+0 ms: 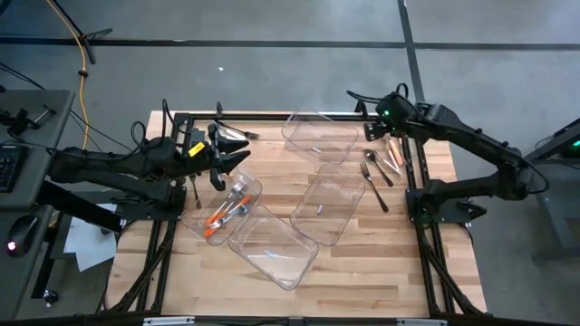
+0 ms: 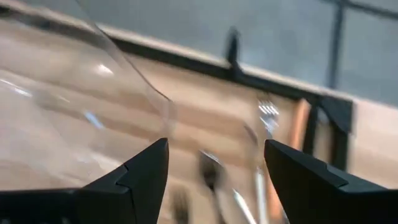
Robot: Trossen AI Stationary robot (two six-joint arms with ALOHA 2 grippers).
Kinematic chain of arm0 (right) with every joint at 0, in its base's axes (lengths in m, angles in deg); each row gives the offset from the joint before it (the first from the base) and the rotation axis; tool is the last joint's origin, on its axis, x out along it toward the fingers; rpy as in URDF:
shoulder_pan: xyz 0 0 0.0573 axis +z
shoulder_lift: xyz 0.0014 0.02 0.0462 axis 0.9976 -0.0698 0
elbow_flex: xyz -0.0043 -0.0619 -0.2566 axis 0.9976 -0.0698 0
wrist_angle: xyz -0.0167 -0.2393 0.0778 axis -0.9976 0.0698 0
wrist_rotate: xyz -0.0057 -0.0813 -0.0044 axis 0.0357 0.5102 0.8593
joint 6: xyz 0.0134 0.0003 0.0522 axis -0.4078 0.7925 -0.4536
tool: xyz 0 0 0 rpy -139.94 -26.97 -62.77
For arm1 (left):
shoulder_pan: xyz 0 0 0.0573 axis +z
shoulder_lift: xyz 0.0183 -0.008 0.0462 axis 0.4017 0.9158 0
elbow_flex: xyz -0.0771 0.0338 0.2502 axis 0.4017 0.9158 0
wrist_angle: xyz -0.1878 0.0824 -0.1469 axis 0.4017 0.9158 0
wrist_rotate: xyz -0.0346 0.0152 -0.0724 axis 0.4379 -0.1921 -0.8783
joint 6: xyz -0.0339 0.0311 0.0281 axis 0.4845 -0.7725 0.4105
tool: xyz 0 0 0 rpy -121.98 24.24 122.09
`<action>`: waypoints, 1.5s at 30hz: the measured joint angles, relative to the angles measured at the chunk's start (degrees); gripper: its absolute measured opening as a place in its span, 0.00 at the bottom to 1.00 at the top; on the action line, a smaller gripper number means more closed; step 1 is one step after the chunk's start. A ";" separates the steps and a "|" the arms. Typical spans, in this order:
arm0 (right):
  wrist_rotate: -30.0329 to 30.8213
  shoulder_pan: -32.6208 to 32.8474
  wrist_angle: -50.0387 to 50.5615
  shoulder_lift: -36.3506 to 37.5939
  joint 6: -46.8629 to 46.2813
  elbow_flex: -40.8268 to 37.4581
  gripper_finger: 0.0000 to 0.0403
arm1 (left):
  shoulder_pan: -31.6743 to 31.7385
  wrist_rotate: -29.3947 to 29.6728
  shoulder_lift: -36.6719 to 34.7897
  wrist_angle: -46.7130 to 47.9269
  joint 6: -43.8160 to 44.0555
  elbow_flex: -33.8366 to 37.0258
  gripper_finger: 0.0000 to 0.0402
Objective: Sort silverware by color (type)
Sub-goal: Put the white fork into the bottom transparent bin
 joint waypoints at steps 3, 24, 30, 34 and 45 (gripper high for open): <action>-2.88 -2.35 1.05 -0.88 0.89 -3.10 0.62 | 0.00 0.01 0.00 0.00 -0.02 0.00 0.34; -16.12 -14.66 -10.73 -10.62 8.38 -22.96 0.62 | 0.00 0.04 0.00 -0.02 -0.01 0.00 0.34; -16.20 -16.75 -12.07 -17.26 12.26 -22.96 0.62 | 0.00 0.04 0.00 -0.04 0.00 -0.02 0.34; -16.24 -18.04 -12.05 -20.50 16.01 -22.96 0.62 | 0.00 0.04 -0.10 -0.04 0.00 -0.02 0.34; -17.42 -18.54 -13.79 -21.59 19.23 -22.81 0.50 | 0.00 0.35 -0.11 -0.15 -0.02 -0.04 0.34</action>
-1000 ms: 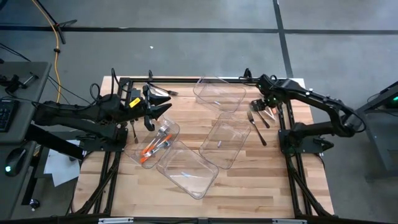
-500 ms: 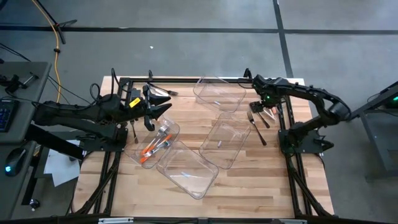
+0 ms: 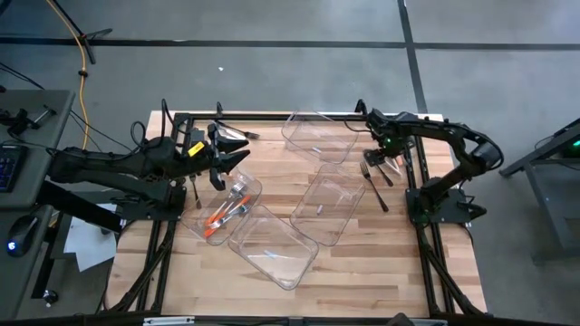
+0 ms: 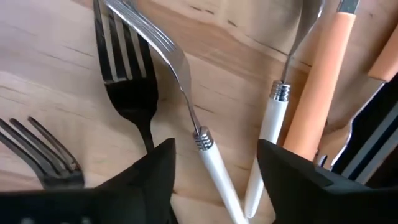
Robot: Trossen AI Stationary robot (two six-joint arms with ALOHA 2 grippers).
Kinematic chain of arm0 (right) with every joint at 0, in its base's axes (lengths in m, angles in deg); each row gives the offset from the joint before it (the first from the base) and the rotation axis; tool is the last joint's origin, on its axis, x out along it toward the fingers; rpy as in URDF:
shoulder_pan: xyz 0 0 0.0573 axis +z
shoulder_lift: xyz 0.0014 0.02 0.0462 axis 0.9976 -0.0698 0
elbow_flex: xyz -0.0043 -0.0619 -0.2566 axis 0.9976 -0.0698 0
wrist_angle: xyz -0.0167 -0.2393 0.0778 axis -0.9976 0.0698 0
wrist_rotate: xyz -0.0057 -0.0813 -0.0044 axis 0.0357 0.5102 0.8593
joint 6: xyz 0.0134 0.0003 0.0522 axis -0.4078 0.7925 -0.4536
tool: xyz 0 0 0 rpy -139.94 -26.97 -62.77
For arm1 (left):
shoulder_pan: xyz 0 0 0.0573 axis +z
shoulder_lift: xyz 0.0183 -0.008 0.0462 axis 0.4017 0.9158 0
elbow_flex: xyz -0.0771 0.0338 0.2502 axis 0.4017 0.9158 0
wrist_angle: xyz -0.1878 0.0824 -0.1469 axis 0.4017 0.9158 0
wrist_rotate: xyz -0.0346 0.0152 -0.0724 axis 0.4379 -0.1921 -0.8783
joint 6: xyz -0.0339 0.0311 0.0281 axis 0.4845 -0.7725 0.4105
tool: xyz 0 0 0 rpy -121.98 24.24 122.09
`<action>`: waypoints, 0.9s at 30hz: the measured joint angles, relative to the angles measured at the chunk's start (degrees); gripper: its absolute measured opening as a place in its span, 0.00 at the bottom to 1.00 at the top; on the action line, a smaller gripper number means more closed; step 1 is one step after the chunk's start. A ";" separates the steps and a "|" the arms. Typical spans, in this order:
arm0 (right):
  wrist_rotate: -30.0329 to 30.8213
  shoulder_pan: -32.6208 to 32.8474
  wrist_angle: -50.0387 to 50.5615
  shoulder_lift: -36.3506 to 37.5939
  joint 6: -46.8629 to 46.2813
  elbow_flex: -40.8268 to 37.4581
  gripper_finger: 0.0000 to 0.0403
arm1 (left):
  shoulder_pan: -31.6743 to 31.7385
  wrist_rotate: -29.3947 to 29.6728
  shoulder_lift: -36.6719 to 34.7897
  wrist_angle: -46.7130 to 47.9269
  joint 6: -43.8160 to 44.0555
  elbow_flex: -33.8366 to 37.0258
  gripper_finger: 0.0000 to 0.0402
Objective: Sort silverware by color (type)
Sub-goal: Put the white fork into the bottom transparent bin
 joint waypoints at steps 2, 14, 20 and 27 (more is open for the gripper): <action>-0.31 0.00 -0.05 0.00 -0.20 0.00 0.46 | 0.00 0.00 0.00 0.00 0.00 0.00 0.34; 0.17 0.20 -1.19 -1.39 -1.14 0.07 0.30 | 0.00 0.42 0.00 0.00 -0.02 0.00 0.34; 1.37 0.94 -1.28 -1.92 -2.09 0.07 0.30 | 0.00 0.42 0.00 0.02 -0.06 0.00 0.34; 1.37 0.92 -1.41 -1.95 -2.27 0.07 0.30 | 0.00 0.40 0.00 0.02 -0.02 0.00 0.34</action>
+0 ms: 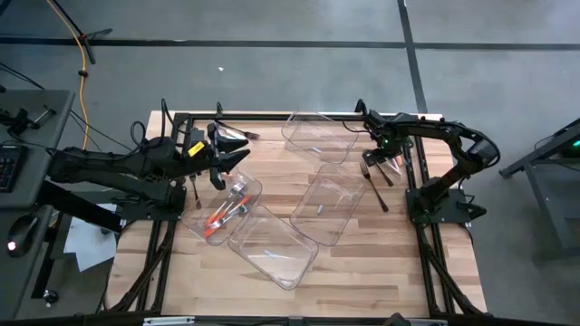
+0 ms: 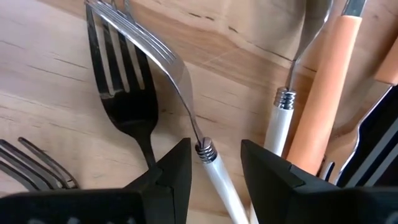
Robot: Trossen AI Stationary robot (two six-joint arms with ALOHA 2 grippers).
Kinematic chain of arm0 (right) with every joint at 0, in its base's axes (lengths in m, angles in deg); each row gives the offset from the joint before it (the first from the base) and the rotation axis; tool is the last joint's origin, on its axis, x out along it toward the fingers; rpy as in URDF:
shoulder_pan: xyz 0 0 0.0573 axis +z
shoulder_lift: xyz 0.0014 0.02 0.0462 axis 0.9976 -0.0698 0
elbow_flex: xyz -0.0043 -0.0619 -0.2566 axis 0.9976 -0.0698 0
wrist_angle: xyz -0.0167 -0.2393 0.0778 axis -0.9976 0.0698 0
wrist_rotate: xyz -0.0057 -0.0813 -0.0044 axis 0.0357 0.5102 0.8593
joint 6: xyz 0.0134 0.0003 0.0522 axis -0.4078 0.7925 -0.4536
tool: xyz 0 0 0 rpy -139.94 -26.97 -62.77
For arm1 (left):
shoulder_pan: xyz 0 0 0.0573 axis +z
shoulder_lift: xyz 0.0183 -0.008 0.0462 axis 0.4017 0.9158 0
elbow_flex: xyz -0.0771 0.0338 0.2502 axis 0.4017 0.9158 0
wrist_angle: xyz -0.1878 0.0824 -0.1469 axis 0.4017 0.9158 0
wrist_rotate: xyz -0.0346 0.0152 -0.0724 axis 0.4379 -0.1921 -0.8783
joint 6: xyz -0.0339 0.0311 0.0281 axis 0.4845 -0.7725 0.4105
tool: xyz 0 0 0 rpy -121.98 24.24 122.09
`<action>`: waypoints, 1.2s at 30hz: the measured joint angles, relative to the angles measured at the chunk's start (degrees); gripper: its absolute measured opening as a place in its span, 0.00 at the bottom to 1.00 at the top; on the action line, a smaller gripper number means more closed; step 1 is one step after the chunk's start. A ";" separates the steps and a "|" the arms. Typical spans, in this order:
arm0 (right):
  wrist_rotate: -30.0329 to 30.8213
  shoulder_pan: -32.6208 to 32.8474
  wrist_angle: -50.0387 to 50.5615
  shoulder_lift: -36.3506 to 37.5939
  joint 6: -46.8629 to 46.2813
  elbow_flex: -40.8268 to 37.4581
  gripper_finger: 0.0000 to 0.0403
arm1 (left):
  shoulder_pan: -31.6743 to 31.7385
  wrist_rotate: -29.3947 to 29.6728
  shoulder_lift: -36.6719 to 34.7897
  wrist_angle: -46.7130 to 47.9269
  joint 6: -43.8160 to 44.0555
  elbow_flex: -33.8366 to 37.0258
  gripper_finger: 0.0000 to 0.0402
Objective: Sort silverware by color (type)
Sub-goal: Put the white fork into the bottom transparent bin
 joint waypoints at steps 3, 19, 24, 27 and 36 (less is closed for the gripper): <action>-0.03 0.00 -0.30 0.00 -0.45 0.00 0.30 | 0.00 -0.01 0.00 0.00 0.01 0.00 0.34; -1.55 0.13 -3.43 -0.02 -3.47 -0.44 0.30 | 0.00 -0.03 0.00 -0.01 -0.02 0.00 0.34; -1.31 0.13 -3.82 -0.02 -4.45 -0.44 0.30 | 0.00 -0.03 0.00 -0.02 -0.04 0.00 0.34; -1.29 0.13 -3.83 -0.02 -4.68 -0.44 0.30 | -0.01 -0.03 0.00 -0.14 -0.04 0.00 0.34; -1.23 0.13 -3.50 -0.02 -4.39 -0.44 0.30 | -0.02 -0.05 0.00 -0.17 -0.04 0.00 0.34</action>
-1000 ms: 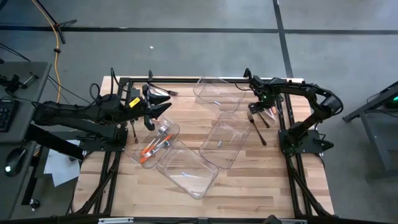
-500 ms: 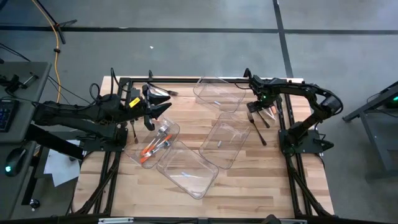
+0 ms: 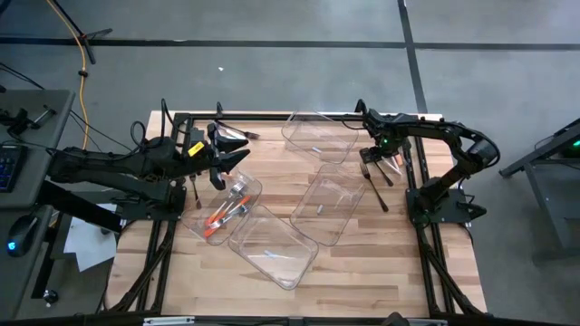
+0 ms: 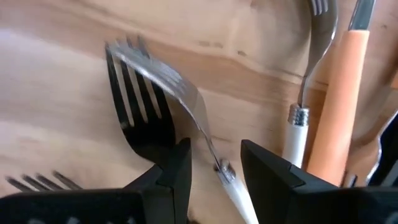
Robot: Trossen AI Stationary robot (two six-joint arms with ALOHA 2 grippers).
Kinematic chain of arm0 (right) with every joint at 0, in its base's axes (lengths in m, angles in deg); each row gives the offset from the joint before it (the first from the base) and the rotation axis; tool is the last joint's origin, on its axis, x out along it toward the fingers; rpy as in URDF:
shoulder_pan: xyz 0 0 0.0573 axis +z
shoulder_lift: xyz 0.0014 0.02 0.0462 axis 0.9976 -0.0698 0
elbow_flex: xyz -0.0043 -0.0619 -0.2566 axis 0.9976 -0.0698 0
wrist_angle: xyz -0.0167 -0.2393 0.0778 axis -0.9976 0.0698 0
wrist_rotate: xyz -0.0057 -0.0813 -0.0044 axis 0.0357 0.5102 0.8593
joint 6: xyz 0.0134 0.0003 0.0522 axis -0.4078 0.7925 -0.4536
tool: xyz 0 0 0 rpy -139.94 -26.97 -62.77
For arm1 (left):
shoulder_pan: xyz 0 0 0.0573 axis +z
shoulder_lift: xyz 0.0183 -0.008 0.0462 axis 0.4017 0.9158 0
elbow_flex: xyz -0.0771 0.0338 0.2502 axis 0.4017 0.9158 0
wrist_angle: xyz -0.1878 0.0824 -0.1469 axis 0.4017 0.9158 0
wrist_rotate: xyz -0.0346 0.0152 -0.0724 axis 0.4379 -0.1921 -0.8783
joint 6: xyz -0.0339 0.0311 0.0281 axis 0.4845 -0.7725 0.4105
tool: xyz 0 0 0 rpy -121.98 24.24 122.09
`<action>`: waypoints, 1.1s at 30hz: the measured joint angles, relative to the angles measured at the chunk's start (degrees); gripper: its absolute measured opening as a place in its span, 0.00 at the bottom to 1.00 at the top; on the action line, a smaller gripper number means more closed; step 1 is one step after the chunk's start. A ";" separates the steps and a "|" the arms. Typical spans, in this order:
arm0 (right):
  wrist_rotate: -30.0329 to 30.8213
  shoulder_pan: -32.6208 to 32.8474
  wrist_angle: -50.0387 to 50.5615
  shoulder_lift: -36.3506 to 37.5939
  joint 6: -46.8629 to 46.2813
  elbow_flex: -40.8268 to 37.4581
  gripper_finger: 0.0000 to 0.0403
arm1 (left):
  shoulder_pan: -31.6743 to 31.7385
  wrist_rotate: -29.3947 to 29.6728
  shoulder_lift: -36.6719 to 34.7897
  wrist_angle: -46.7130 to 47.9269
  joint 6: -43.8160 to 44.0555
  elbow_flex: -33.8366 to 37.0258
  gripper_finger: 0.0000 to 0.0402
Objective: Sort silverware by color (type)
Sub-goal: Put the white fork into the bottom transparent bin
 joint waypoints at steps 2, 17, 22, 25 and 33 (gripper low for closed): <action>0.18 0.02 0.42 0.00 1.15 -0.24 0.30 | 0.01 0.00 0.00 0.00 -0.02 0.00 0.34; 3.14 2.47 -0.99 -0.24 -2.03 -1.55 0.29 | 0.01 -0.02 -0.02 -0.26 0.00 0.00 0.34; 2.68 2.49 -1.24 -0.28 -1.74 -1.60 0.19 | 0.01 -0.02 -0.02 -0.26 0.04 0.00 0.34; 2.29 2.51 -1.38 -0.31 -1.76 -1.62 0.10 | 0.01 -0.02 -0.02 -0.26 0.02 0.00 0.34; 2.33 2.49 -1.17 -0.31 -1.60 -1.62 0.05 | 0.00 -0.02 -0.02 -0.26 0.04 0.00 0.34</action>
